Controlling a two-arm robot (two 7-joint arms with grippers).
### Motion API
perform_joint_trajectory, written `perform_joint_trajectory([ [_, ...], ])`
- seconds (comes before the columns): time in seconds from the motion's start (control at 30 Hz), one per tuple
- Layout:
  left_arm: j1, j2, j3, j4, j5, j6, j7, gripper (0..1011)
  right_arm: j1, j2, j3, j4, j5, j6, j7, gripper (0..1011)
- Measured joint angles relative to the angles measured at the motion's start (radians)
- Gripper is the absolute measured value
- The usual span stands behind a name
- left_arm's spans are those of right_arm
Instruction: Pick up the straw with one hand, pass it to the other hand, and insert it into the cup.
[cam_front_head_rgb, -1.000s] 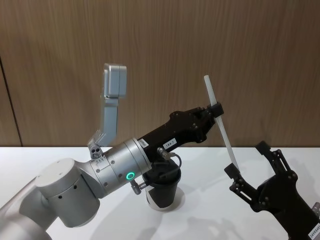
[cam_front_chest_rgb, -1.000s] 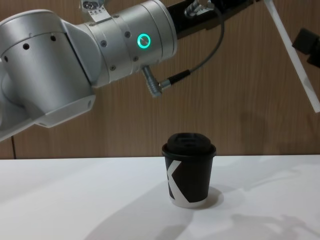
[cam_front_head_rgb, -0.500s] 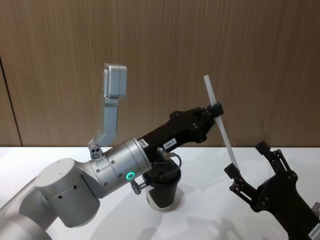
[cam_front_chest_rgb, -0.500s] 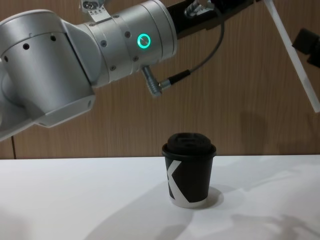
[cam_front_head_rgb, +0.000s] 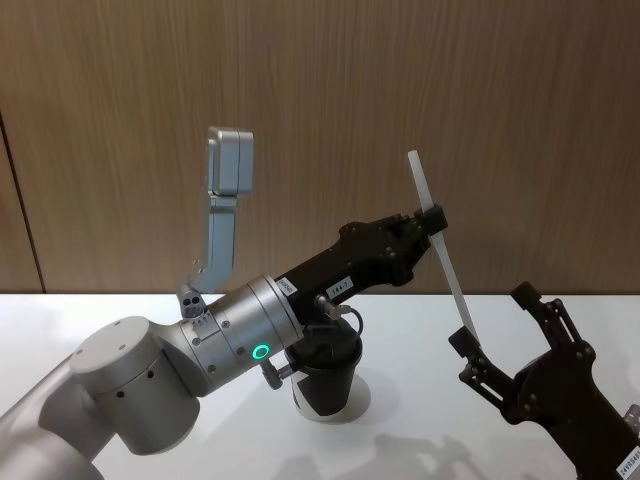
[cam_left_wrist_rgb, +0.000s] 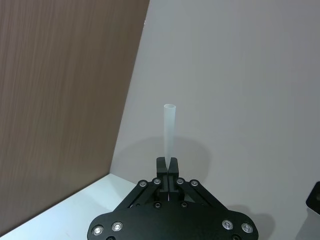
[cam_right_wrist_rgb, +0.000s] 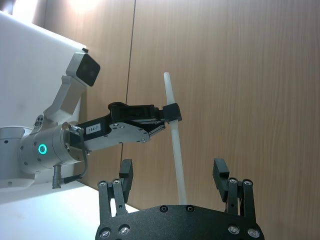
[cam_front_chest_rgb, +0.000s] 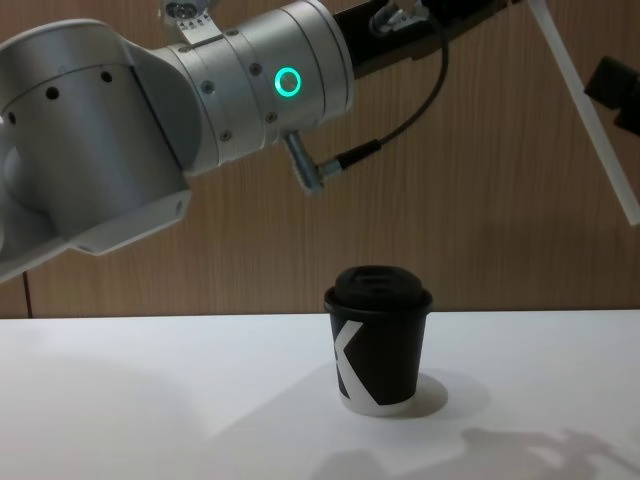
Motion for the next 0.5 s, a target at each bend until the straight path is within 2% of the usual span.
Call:
perform_joint_trajectory([
  [0.5,0.000,0.000,0.000,0.000,0.000,0.000,0.000,7,0.000,0.000,0.000,0.000,0.000,0.000,0.000,1001],
])
